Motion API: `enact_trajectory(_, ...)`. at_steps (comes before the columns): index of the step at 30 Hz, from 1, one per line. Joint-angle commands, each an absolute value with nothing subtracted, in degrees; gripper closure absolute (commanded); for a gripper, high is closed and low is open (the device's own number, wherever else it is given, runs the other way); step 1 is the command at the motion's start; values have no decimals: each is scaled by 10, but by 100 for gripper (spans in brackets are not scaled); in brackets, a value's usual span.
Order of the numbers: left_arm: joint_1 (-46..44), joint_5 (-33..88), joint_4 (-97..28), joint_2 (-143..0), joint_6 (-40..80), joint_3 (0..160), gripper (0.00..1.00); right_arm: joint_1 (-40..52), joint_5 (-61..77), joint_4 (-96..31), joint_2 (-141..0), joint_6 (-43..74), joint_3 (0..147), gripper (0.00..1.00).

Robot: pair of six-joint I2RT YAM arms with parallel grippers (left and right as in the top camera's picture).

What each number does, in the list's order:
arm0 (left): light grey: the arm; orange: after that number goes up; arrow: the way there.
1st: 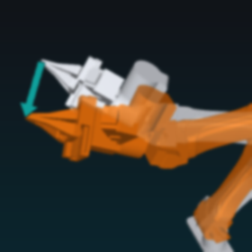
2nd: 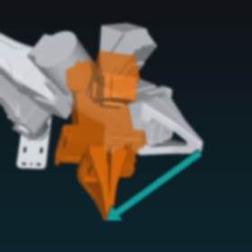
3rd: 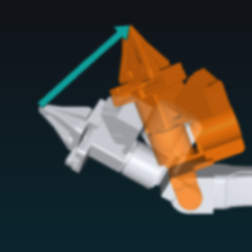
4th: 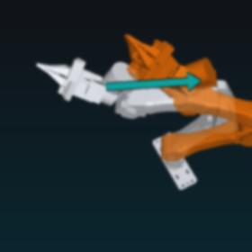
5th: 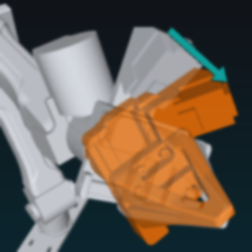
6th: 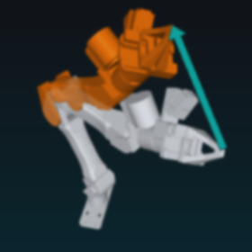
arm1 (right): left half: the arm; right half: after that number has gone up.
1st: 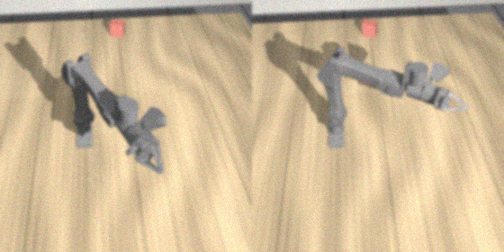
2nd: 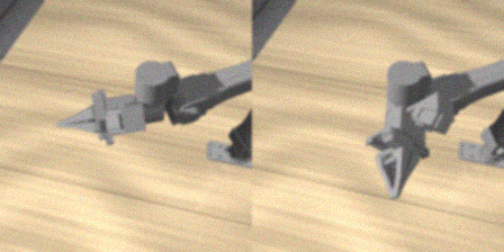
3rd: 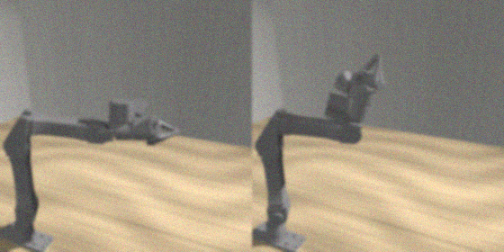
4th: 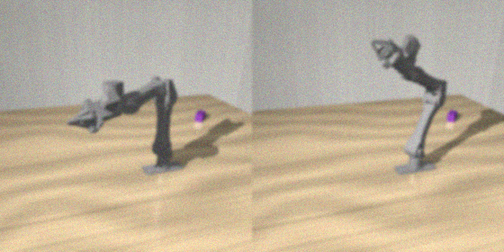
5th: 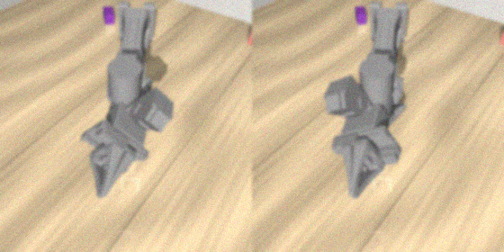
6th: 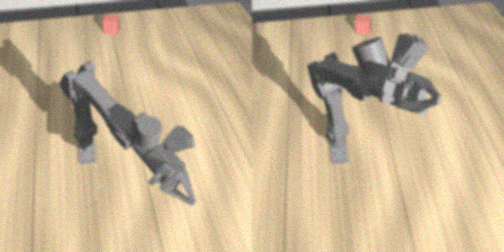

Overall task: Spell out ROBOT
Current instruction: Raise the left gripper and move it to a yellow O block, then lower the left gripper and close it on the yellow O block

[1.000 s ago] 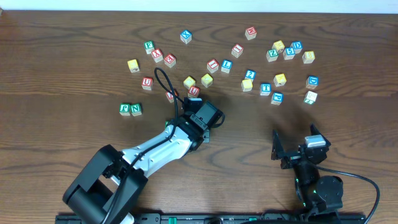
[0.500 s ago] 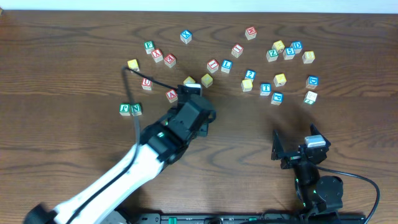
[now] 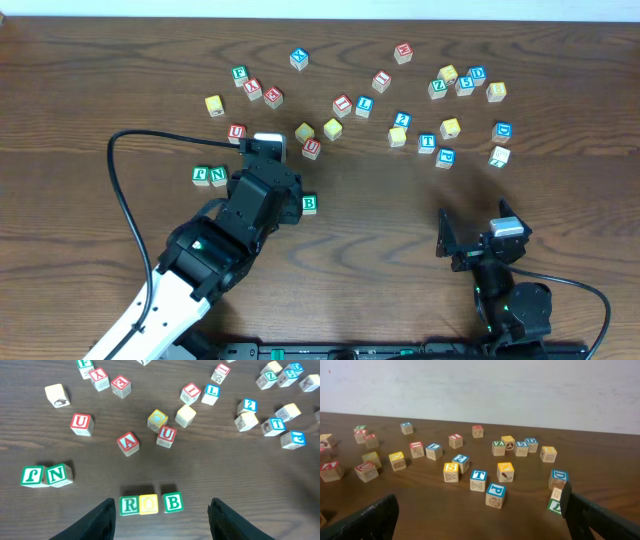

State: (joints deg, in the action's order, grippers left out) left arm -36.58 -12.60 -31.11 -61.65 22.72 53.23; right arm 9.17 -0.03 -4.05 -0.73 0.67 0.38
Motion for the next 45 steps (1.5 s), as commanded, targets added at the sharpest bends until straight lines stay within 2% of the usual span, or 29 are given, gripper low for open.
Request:
enact_trajectory(1, -363, -149, -317, -623, 224, 545, 42, 87, -5, -43, -7, 12, 3, 1)
enact_trajectory(4, -363, -120, -310, -624, 211, 545, 42, 87, -5, -43, -7, 12, 3, 1)
enact_trajectory(7, -360, -69, -269, -645, 109, 550, 46, 87, -5, -43, -7, 12, 3, 1)
enact_trajectory(13, -317, -14, -383, -838, 11, 699, 49, 87, -5, -43, -7, 12, 3, 1)
enact_trajectory(18, -310, 41, -474, -1023, -101, 933, 35, 87, -5, -43, -7, 12, 3, 1)
enact_trajectory(20, -309, 46, -503, -1075, -121, 1007, 20, 87, -5, -43, -7, 12, 3, 1)
enact_trajectory(23, -300, 58, -533, -1140, -152, 1090, 20, 87, -5, -43, -7, 12, 3, 1)
enact_trajectory(30, -253, 60, -535, -1224, -185, 1137, 28, 87, -5, -43, -7, 12, 3, 1)
enact_trajectory(33, -237, 60, -528, -1260, -202, 1138, 18, 87, -5, -43, -7, 12, 3, 1)
enact_trajectory(45, -267, 86, -484, -1293, -229, 1138, 19, 87, -5, -43, -7, 12, 3, 1)
